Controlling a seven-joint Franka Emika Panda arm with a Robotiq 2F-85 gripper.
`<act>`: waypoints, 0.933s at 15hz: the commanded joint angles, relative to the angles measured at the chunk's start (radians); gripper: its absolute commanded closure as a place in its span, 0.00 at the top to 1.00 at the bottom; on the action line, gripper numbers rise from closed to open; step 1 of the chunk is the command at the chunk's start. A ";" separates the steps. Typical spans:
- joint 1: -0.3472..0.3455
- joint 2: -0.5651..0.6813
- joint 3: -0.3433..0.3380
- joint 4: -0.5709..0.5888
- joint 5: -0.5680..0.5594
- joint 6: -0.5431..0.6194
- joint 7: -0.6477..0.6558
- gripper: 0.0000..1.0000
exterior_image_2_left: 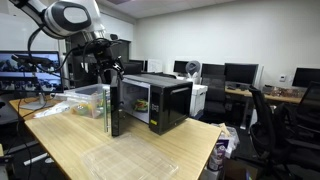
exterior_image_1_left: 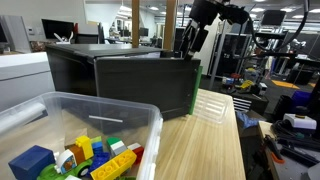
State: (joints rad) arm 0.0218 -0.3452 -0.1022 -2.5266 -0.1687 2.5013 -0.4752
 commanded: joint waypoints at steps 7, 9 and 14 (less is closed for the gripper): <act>0.015 0.059 -0.010 0.044 0.004 0.018 -0.097 1.00; 0.015 0.059 -0.008 0.043 -0.006 0.016 -0.112 1.00; 0.013 0.054 -0.008 0.029 0.000 0.042 -0.117 1.00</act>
State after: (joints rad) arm 0.0316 -0.2943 -0.1052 -2.4895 -0.1699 2.5160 -0.5680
